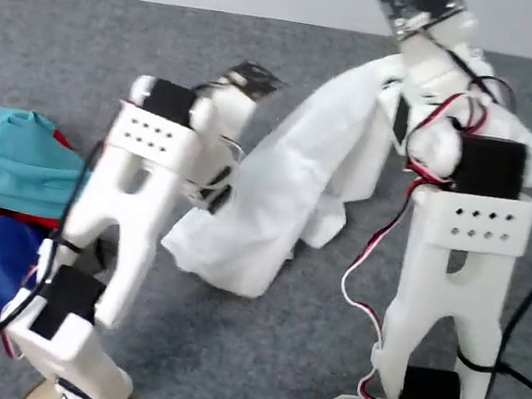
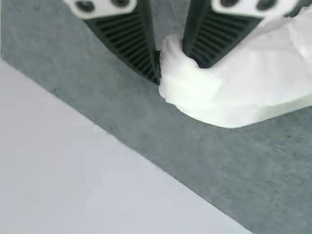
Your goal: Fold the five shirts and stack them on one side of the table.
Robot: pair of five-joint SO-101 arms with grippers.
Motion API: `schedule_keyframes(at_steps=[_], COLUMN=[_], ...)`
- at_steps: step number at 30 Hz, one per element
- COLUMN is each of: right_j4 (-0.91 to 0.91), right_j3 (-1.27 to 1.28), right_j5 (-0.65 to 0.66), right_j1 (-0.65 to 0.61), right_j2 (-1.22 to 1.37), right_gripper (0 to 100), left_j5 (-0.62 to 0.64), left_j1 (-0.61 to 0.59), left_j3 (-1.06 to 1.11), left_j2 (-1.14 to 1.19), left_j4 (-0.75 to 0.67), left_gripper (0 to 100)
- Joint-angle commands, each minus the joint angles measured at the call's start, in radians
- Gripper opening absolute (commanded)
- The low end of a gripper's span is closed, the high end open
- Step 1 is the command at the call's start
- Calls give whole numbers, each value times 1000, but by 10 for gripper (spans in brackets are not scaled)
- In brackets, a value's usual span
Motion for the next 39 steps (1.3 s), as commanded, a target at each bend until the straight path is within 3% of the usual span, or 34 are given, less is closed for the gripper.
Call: schedule_keyframes(at_steps=[1,11,17,24,29,34,39], right_j4=[50,84,85,85,85,82,81], right_j3=[-57,-57,-57,-57,-57,-23,-3], right_j5=[23,17,17,17,17,17,15], right_j1=[21,21,25,25,25,21,19], right_j2=[-35,41,58,59,59,59,59], right_gripper=[10,10,10,10,10,10,10], left_j5=[-8,-8,-11,-51,-71,-172,-184], left_j1=[123,368,411,402,238,43,-92], left_j3=[-7,59,199,458,484,479,346], left_j2=[-60,-48,-48,-48,-48,-29,72], left_j4=[21,-133,-235,-493,-563,-626,-583], left_gripper=[129,96,96,94,94,94,94])
